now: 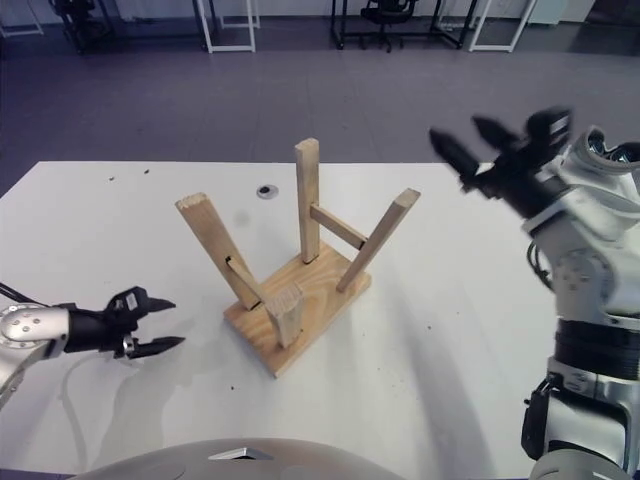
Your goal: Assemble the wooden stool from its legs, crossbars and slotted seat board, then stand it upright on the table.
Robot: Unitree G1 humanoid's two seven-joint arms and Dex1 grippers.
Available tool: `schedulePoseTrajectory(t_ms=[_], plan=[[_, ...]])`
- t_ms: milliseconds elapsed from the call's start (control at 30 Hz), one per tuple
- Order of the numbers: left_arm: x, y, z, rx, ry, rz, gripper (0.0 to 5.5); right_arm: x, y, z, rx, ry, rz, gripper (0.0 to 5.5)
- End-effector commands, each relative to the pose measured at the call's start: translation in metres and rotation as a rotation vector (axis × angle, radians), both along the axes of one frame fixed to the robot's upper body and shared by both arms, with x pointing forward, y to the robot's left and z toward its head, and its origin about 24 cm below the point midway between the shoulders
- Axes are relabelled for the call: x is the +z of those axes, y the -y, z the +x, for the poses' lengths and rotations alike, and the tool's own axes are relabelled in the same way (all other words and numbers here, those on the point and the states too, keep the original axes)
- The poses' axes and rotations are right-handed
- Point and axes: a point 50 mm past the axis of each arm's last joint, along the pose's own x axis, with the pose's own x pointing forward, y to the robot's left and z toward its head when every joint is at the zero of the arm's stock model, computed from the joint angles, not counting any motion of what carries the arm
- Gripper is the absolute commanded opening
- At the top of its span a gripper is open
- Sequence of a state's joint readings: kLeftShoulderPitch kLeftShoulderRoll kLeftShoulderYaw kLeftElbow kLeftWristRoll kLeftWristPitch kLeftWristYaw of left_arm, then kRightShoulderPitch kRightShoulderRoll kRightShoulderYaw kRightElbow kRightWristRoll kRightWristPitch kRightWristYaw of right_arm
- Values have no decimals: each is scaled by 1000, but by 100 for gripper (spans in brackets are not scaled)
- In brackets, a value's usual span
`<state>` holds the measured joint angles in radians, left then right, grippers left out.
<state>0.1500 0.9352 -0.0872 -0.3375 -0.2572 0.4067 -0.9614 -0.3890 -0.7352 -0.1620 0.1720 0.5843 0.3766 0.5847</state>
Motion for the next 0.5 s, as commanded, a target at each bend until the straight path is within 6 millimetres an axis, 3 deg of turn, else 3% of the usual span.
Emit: schedulePoseTrajectory(t_ms=[33, 133, 233, 300, 400, 500], plan=[[-27, 21, 9, -54, -6, 79, 353, -124, -39, 13, 107, -257, -386, 470], [-32, 43, 33, -14, 80, 10, 353, -157, -54, -7, 311, -295, -476, 470], [-31, 54, 73, 136, 237, -20, 353, -164, -51, -29, 458, -301, -377, 470], [-32, 45, 86, 230, 287, -1, 353, -162, -54, -39, 505, -285, -311, 470], [-37, 24, 83, 315, 308, 30, 353, -157, -56, -50, 465, -246, -274, 470], [-43, 6, 59, 346, 272, 46, 353, -156, -34, -62, 263, -257, -326, 470]])
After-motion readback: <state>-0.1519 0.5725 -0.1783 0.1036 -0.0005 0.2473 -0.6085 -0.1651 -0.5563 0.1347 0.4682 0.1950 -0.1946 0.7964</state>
